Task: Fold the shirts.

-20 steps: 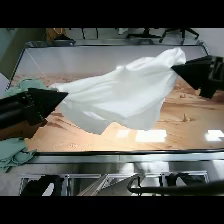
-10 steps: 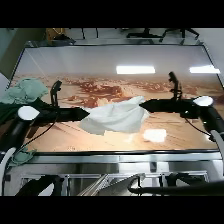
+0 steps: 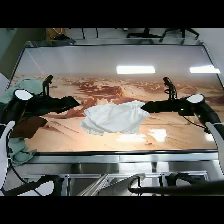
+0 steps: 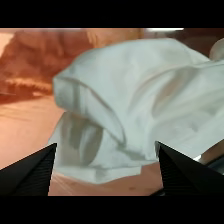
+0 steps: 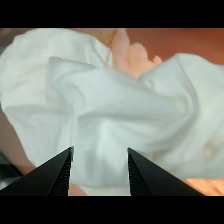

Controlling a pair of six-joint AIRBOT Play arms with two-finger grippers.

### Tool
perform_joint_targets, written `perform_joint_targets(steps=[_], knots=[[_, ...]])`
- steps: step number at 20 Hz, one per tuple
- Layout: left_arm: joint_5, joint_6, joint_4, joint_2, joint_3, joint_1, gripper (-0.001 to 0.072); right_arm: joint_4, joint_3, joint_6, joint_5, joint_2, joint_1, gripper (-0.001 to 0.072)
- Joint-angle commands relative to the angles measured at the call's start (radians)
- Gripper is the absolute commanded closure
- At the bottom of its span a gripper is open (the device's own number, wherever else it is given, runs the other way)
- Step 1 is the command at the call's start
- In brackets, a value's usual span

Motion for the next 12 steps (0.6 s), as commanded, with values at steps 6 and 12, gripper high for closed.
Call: perform_joint_targets(steps=[6, 12], knots=[[0.084, 0.179, -0.090, -0.018, -0.264, -0.004, 0.0017, -0.105, -0.298, 0.196, 0.016, 0.120, -0.022, 0.0133], [0.135, 0.226, -0.150, -0.138, -0.219, -0.181, 0.0017, 0.005, -0.340, 0.110, -0.180, 0.003, 0.140, 0.0133]])
